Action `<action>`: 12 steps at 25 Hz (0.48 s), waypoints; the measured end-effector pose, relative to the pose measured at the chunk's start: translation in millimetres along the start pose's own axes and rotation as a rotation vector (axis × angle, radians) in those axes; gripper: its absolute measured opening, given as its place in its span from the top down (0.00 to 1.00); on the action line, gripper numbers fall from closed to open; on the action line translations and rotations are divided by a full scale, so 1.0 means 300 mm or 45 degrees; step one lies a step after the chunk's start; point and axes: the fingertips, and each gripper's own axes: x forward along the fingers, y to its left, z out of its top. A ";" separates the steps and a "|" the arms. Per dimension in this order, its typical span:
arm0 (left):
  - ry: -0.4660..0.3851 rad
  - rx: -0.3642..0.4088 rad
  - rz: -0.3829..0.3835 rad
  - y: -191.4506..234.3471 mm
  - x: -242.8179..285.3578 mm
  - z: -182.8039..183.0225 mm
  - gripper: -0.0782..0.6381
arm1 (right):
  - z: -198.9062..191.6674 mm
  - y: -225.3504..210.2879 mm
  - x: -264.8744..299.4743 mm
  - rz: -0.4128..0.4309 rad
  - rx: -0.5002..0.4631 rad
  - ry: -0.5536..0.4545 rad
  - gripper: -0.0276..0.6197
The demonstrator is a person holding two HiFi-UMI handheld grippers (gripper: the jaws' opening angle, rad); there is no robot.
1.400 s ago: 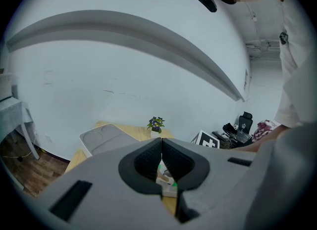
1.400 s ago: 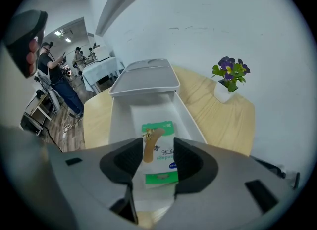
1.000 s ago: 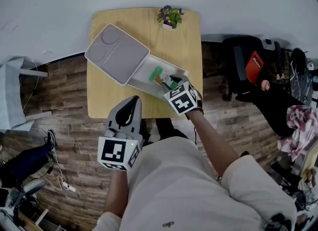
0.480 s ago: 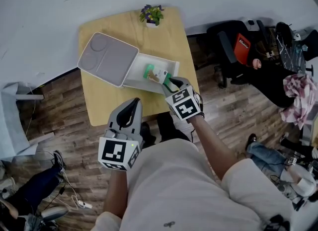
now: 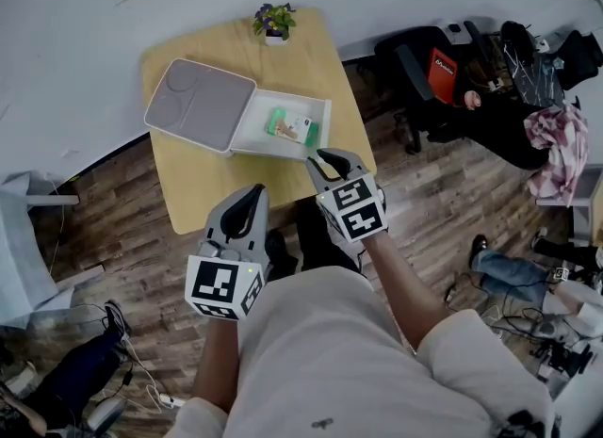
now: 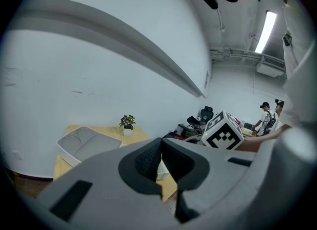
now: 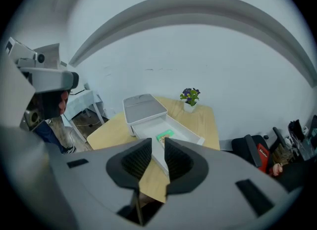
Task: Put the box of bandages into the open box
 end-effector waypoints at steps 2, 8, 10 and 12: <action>-0.003 0.008 -0.019 -0.013 -0.021 -0.005 0.88 | 0.009 0.026 -0.041 -0.012 0.009 -0.035 0.84; -0.017 0.040 -0.086 -0.060 -0.074 -0.010 0.88 | 0.013 0.085 -0.145 -0.046 0.041 -0.104 0.86; -0.012 0.045 -0.104 -0.077 -0.087 -0.016 0.88 | 0.008 0.100 -0.179 -0.054 0.066 -0.124 0.87; -0.013 0.048 -0.124 -0.097 -0.096 -0.019 0.88 | 0.012 0.117 -0.217 -0.058 0.088 -0.157 0.87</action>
